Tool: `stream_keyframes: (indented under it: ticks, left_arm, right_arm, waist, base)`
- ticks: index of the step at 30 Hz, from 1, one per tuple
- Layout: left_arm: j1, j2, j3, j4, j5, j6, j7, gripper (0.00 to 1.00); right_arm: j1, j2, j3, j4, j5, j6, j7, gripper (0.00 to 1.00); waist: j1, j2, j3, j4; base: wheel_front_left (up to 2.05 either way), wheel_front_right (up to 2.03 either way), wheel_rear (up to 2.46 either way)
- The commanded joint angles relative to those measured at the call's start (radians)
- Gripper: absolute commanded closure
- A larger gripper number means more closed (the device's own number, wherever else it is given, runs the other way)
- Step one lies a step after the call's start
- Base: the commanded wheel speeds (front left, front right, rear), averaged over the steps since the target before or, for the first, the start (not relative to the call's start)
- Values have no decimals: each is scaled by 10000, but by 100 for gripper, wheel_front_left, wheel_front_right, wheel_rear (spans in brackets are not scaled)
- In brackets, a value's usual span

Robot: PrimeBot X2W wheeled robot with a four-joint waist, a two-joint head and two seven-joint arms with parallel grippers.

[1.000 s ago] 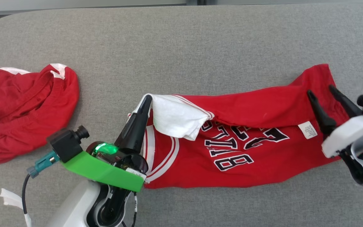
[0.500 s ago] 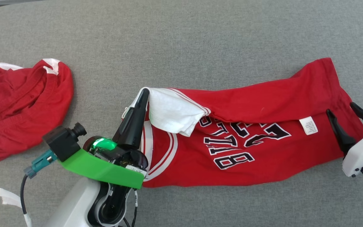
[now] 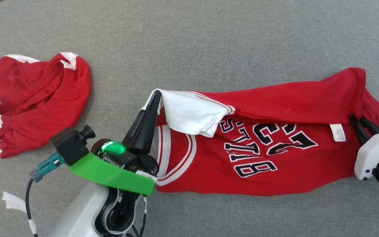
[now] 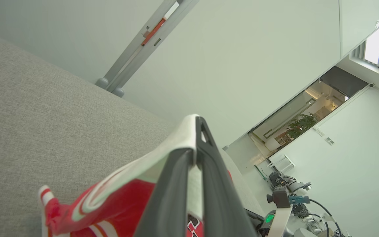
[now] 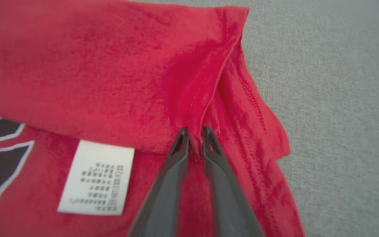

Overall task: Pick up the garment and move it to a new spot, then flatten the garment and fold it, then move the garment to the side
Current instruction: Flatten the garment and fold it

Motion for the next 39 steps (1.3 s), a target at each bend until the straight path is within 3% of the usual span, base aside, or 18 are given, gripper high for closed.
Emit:
stream_keyframes:
  ticks: [1, 2, 7, 11, 17, 21, 24, 28, 34, 39]
  left_arm:
    - [-91, 14, 73, 6, 6, -32, -5, 100]
    - [-54, 19, 108, 2, 29, -32, -5, 100]
    - [103, 64, 276, -181, 204, -32, -5, 100]
    - [28, 227, 439, -650, 280, -32, -5, 100]
    - [-1694, 1324, 460, -1713, 253, -33, 625, 100]
    - [-3894, 1922, 665, -1740, 456, -33, 1694, 100]
    - [-5865, 2051, 887, -896, 426, -30, 2471, 100]
    - [-8667, 1913, 926, 1059, 983, -28, 2822, 100]
    - [-12209, 1665, 720, 3752, 1908, -19, 1418, 100]
    - [-13440, 1565, 89, 4635, 1951, -18, 256, 100]
  right_arm:
    - [163, -23, -93, -12, -92, -7, -59, 94]
    - [267, -55, -142, -93, -125, -7, -67, 100]
    - [734, -160, -611, -830, -242, -7, -191, 100]
    - [1126, -168, -1346, -2139, -81, -7, -158, 100]
    - [564, -252, -2577, -4691, 518, -7, 733, 100]
    - [-1000, -392, -2575, -5209, 960, -5, 1525, 100]
    - [-3050, -309, -2163, -4491, 1270, -5, 1914, 100]
    - [-6218, -112, -1446, -2787, 781, -4, 1740, 100]
    - [-10377, 571, -1036, -11, -842, -5, 209, 100]
    - [-11884, 821, -771, 1647, -1820, -7, -1290, 100]
  waist:
    - [0, 0, -69, -19]
    - [0, 0, -113, -48]
    - [0, 0, -369, -249]
    - [0, 0, -612, -452]
    - [0, 0, -572, -765]
    - [0, 0, -42, -998]
    - [0, 0, 602, -1225]
    - [0, 0, 1666, -1373]
    - [0, 0, 3048, -1595]
    - [0, 0, 3724, -1508]
  base:
    - [0, 0, 0]
    - [0, 0, 0]
    - [0, 0, 0]
    - [0, 0, 0]
    - [0, 0, 0]
    - [0, 0, 0]
    - [0, 0, 0]
    - [0, 0, 0]
    - [0, 0, 0]
    - [0, 0, 0]
